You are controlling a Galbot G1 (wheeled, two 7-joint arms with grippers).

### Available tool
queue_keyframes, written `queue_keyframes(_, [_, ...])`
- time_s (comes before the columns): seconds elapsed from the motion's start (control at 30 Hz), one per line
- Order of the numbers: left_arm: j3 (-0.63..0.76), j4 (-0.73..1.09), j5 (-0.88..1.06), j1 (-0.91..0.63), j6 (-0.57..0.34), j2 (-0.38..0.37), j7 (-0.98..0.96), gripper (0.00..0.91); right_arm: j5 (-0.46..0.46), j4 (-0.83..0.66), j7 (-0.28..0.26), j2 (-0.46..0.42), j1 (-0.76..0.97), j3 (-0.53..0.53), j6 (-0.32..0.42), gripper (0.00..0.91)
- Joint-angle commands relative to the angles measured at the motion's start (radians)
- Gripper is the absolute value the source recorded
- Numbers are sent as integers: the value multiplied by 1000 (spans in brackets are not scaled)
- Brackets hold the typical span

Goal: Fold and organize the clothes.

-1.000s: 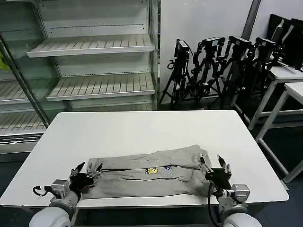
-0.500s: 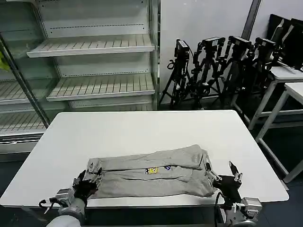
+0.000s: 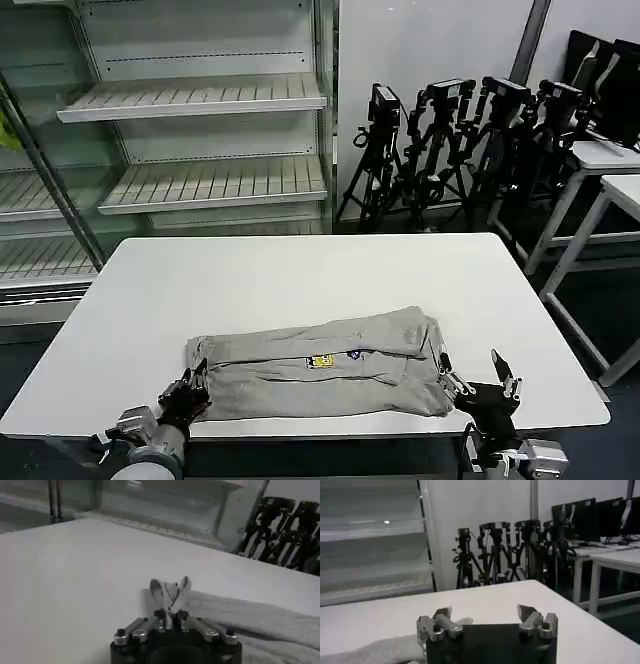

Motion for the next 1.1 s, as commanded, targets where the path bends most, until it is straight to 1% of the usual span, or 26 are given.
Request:
queue_keyframes(0.03, [-92, -39, -223, 12, 28, 11, 4, 20, -9, 38, -2, 8, -29, 6, 4, 907])
queue_keyframes(0.1, [-150, -52, -295, 13, 61, 21, 2, 20, -8, 40, -2, 8, -29, 7, 4, 907])
queue_keyframes(0.27, [-316, -43, -438, 7, 93, 95, 10, 20, -5, 36, -3, 7, -19, 7, 5, 907])
queue_keyframes(0.33, [-400, -8, -489, 0, 103, 159, 23, 20, -3, 33, -4, 5, -13, 5, 5, 907])
queue_keyframes(0.4, [-442, 26, -533, -8, 109, 199, 28, 20, -1, 32, -4, 3, -7, 5, 4, 907])
queue_keyframes(0.43, [-486, 51, -555, -15, 125, 242, 34, 20, 2, 26, -4, 2, 0, 6, 4, 907])
queue_keyframes(0.53, [-550, 105, -612, -35, 143, 301, 42, 20, 8, 16, -4, -2, 15, 7, 3, 907])
queue_keyframes(0.63, [-571, 109, -671, -54, 154, 328, 36, 20, 11, 1, -4, -5, 23, 4, 3, 907])
queue_keyframes(0.7, [-556, 69, -708, -55, 155, 319, 34, 20, 11, -4, -4, -7, 26, 3, 3, 907])
queue_keyframes(0.8, [-493, -25, -811, -54, 156, 271, 21, 20, 11, -9, -4, -9, 23, 5, 3, 907])
queue_keyframes(0.9, [-396, -109, -931, -55, 156, 186, -14, 20, 10, -1, -4, -12, 7, 10, 6, 907])
queue_keyframes(0.93, [-358, -148, -984, -55, 156, 145, -39, 20, 7, 5, -5, -14, -6, 12, 9, 907])
queue_keyframes(0.97, [-329, -160, -1016, -69, 156, 124, -52, 20, 7, 7, -6, -16, -8, 13, 13, 907])
queue_keyframes(1.03, [-249, -168, -1040, -103, 154, 62, -63, 20, 7, -4, -5, -23, 3, 15, 11, 907])
queue_keyframes(1.1, [-197, -172, -1035, -119, 154, 25, -64, 20, 5, -3, -5, -24, -4, 14, 13, 907])
